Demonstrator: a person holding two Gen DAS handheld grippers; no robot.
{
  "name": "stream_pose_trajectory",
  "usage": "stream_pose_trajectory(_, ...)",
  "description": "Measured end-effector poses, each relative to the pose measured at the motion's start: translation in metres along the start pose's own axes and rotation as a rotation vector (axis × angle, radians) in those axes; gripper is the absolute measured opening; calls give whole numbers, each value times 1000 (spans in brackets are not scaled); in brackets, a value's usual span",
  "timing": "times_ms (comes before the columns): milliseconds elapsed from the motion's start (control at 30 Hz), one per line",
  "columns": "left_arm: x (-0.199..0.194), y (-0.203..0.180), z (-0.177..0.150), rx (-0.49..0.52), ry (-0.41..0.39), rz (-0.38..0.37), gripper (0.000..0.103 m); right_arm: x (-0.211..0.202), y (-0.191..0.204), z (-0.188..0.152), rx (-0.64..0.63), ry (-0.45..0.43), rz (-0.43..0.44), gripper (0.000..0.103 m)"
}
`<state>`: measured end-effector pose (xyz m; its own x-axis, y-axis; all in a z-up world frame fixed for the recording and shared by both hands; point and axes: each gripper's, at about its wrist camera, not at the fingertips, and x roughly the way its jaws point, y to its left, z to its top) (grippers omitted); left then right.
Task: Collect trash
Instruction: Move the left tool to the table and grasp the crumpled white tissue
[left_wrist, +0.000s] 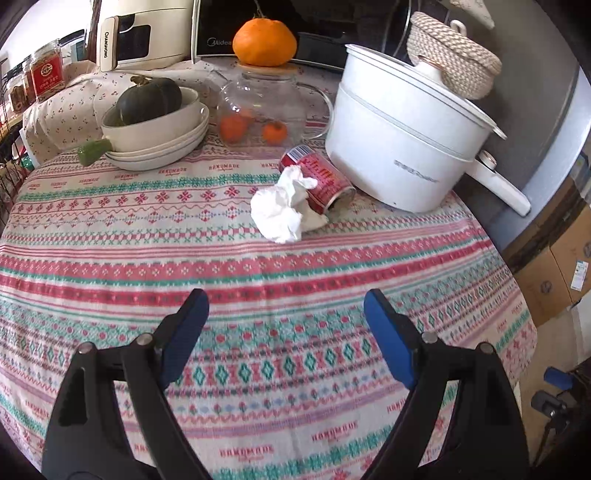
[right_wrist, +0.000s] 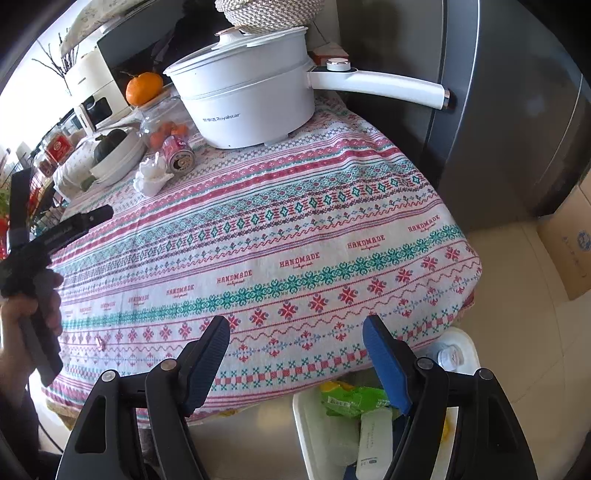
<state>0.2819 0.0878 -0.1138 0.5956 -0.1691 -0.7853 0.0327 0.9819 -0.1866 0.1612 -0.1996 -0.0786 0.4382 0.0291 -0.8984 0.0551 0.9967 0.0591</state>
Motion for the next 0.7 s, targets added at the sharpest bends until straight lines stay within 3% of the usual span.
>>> stream_pose_trajectory(267, 62, 3, 38, -18, -30, 47, 77, 17, -7, 13, -34, 11, -57, 76)
stream_pose_trajectory(300, 68, 4, 40, -20, -28, 53, 73, 19, -9, 14, -38, 15, -66, 76)
stream_pose_trajectory(433, 86, 11, 43, -49, 15, 44, 34, 26, -16, 16, -39, 34, -82, 76)
stream_pose_trajectory(567, 80, 12, 39, -54, 11, 39, 24, 24, -22, 19, -23, 29, -79, 76)
stream_pose_trajectory(700, 57, 13, 33, -13, 15, 81, 22, 17, -22, 20, 5, 12, -65, 76)
